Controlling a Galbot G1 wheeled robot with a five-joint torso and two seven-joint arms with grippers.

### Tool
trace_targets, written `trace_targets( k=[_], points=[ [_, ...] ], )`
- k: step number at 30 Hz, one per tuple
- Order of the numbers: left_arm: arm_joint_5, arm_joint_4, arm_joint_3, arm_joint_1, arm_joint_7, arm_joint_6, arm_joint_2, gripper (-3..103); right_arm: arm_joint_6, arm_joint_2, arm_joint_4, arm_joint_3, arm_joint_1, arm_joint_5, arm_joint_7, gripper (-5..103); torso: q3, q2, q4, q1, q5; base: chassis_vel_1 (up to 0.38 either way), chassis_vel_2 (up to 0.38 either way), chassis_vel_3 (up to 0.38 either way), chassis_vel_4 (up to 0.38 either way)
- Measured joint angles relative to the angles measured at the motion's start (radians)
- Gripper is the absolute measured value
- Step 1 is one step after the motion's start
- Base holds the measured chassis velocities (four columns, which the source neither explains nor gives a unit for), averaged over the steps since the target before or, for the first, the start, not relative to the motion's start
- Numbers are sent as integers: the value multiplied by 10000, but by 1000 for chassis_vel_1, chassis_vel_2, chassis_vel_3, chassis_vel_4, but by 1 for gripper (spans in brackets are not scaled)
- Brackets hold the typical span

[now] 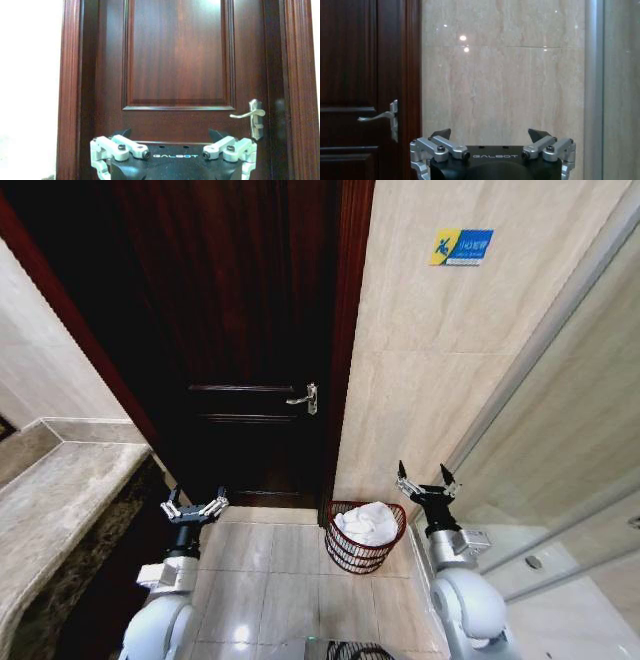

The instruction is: Discard the used towel into the hamper.

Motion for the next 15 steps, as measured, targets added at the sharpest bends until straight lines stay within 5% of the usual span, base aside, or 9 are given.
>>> trace_targets(
  k=[15],
  points=[
    [-137, -115, -153, 105, -65, 124, 93, 100, -303, 2, 218, -253, -89, -69, -114, 100, -38, -68, 0, -34, 0, 0, 0, 0, 0]
  ],
)
